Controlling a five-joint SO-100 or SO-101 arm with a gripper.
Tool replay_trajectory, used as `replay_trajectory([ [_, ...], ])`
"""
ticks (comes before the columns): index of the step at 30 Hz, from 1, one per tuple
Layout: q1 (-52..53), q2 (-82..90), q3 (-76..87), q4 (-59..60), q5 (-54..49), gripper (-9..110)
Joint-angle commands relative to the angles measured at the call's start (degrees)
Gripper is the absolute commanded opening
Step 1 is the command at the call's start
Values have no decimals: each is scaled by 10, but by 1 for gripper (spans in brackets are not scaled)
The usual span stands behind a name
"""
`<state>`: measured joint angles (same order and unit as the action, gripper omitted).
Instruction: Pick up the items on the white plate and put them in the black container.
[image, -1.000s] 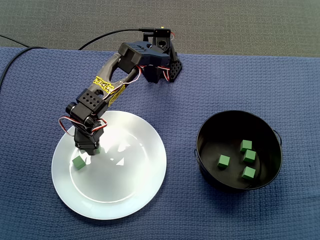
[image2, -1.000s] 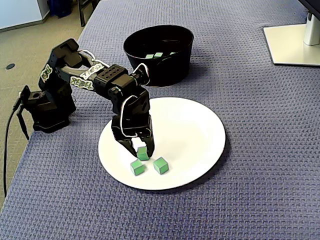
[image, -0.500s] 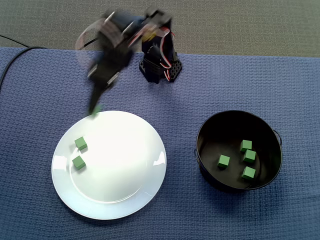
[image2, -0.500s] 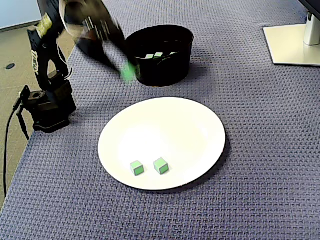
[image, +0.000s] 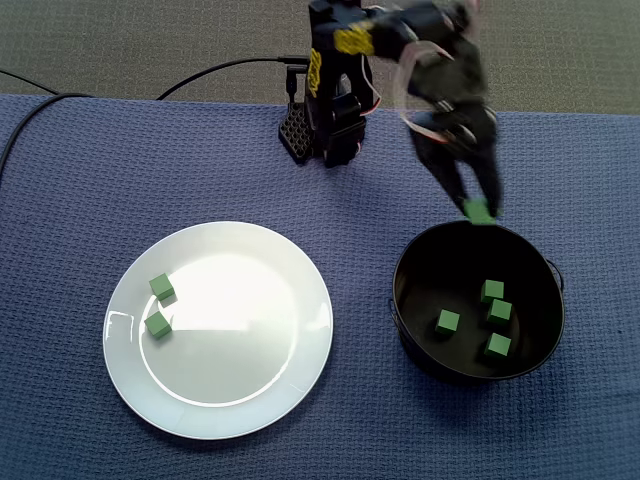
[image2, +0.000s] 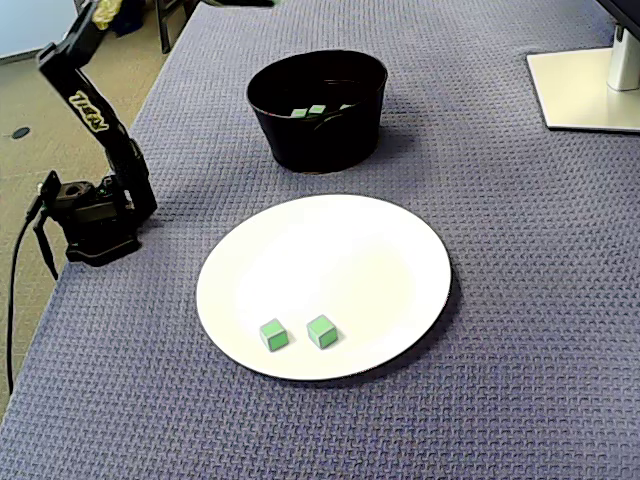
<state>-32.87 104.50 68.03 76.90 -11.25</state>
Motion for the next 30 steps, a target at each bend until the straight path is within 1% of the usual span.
replay_trajectory([
  [1, -34, -115, -3, -21, 16, 0],
  [7, -13, -301, -48, -11, 47, 0],
  [11, -11, -362, -55, -14, 72, 0],
  [12, -15, -368, -55, -14, 73, 2],
  [13, -19, -372, -54, -12, 72, 16],
  [14, -24, -372, -54, -10, 69, 32],
  [15, -26, -370, -55, -6, 68, 44],
  [16, -28, -364, -60, 3, 68, 49],
  [18, -34, -345, -83, 36, 53, 50],
  [21, -29, -301, -184, 138, 19, 51],
  [24, 9, -243, -310, 253, -60, 51],
  [27, 98, -186, -411, 344, -141, 51],
  [29, 186, -153, -442, 381, -189, 52],
  [30, 243, -134, -436, 381, -205, 52],
])
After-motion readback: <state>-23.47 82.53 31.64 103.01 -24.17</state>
